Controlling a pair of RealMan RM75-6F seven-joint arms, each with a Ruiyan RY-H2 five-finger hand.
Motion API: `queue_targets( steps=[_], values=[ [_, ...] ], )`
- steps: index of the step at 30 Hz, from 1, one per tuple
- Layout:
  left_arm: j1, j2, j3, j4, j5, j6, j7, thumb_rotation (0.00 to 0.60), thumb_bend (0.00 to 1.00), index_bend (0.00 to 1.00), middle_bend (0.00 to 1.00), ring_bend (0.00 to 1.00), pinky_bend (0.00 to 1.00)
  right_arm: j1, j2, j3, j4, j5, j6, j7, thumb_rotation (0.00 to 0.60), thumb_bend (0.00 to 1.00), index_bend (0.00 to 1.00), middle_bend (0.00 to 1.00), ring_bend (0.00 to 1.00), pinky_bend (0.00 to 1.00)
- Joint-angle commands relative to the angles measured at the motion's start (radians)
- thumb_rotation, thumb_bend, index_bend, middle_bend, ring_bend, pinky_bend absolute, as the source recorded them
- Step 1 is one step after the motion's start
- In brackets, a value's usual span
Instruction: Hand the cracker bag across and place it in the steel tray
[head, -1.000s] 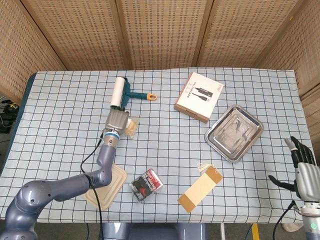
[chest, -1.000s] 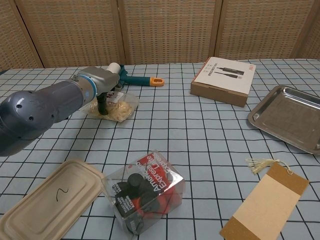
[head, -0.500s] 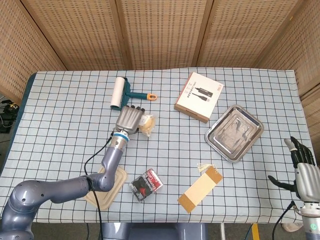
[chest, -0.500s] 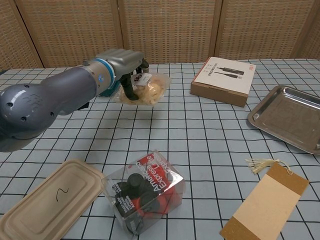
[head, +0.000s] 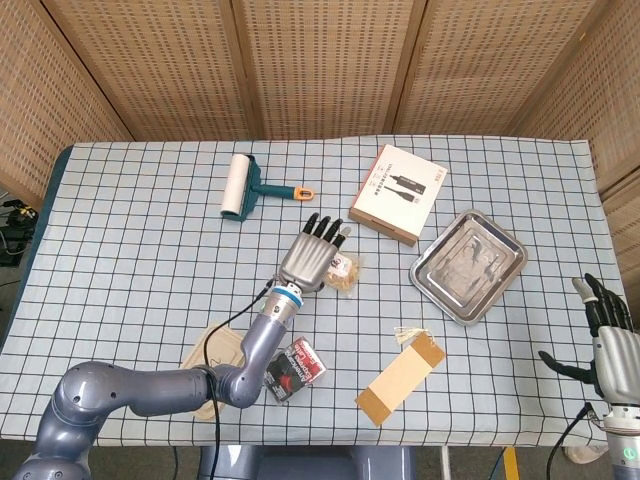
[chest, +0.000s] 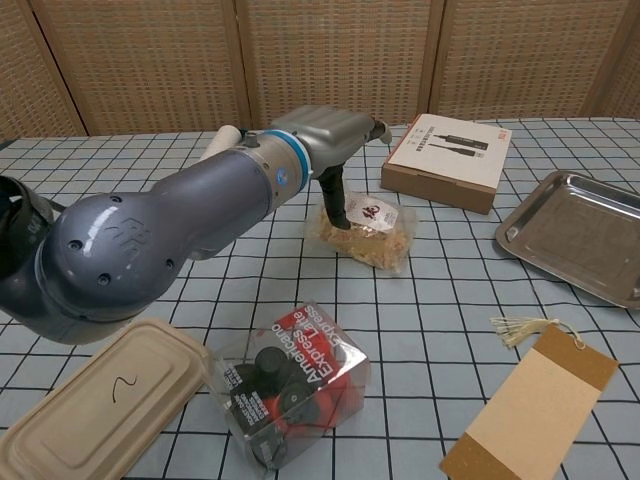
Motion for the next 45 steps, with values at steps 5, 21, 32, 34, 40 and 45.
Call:
queue_targets(
  steps=[5,21,32,34,40,45],
  values=[
    [0.047,0.088,-0.013,-0.102,-0.018,0.026,-0.022,0.6,0.0,0.0,0.0,0.0,0.0,0.002,-0.002,-0.001,0.001,0.004,-0.006,-0.008,0.6,0.11,0.0,0.0,0.0,0.0],
    [0.467,0.642,0.252,-0.702,0.247,0.413,-0.11,0.6,0.0,0.0,0.0,0.0,0.0,0.007,-0.022,-0.005,-0.015,0.005,-0.009,-0.088,0.6,0.11,0.0,0.0,0.0,0.0],
    [0.755,0.777,0.444,-0.688,0.475,0.584,-0.35,0.6,0.0,0.0,0.0,0.0,0.0,0.023,-0.068,-0.012,-0.017,-0.002,-0.02,-0.185,0.6,0.11,0.0,0.0,0.0,0.0],
    [0.785,0.795,0.452,-0.687,0.487,0.592,-0.387,0.6,0.0,0.0,0.0,0.0,0.0,0.031,-0.077,-0.013,-0.036,0.004,-0.032,-0.214,0.6,0.11,0.0,0.0,0.0,0.0],
    [0.853,0.824,0.452,-0.656,0.501,0.581,-0.496,0.6,0.0,0.0,0.0,0.0,0.0,0.155,-0.118,0.038,-0.226,0.004,-0.145,-0.436,0.6,0.1,0.0,0.0,0.0,0.0],
    [0.872,0.839,0.43,-0.642,0.521,0.558,-0.533,0.6,0.0,0.0,0.0,0.0,0.0,0.308,-0.234,0.14,-0.304,0.159,-0.25,-0.677,0.6,0.1,0.0,0.0,0.0,0.0]
  ],
)
